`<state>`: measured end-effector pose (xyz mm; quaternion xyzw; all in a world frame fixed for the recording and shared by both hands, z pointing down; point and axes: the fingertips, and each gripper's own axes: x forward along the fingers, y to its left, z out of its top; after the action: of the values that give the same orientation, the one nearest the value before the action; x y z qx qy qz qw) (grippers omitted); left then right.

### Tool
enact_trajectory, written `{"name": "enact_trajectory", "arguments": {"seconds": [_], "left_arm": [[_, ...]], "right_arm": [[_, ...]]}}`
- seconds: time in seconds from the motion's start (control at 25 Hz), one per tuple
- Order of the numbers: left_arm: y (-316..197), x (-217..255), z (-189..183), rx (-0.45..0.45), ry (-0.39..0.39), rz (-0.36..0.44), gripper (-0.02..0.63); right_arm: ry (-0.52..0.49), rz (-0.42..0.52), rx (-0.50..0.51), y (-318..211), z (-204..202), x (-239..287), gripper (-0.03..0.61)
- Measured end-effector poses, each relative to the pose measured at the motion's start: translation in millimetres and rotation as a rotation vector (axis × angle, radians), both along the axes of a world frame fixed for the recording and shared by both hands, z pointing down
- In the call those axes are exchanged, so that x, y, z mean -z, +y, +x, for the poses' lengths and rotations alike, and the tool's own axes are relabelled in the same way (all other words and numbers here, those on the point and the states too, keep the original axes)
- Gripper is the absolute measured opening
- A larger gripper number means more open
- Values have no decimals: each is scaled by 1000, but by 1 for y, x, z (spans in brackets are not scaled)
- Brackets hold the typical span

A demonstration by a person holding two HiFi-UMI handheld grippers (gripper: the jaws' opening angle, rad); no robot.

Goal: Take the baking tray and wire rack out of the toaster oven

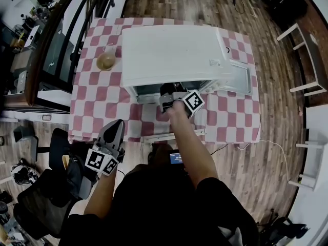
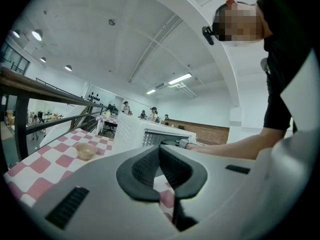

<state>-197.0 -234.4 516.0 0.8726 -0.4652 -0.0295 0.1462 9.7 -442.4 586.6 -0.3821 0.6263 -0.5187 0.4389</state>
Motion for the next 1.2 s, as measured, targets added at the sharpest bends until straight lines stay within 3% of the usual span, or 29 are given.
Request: {"name": "enact_trajectory", "arguments": {"seconds": [1.2], "left_arm": [[46,12,-8,6,20,32,-8]], "right_arm": [[-55,-34,27,48,4,3,5]]}}
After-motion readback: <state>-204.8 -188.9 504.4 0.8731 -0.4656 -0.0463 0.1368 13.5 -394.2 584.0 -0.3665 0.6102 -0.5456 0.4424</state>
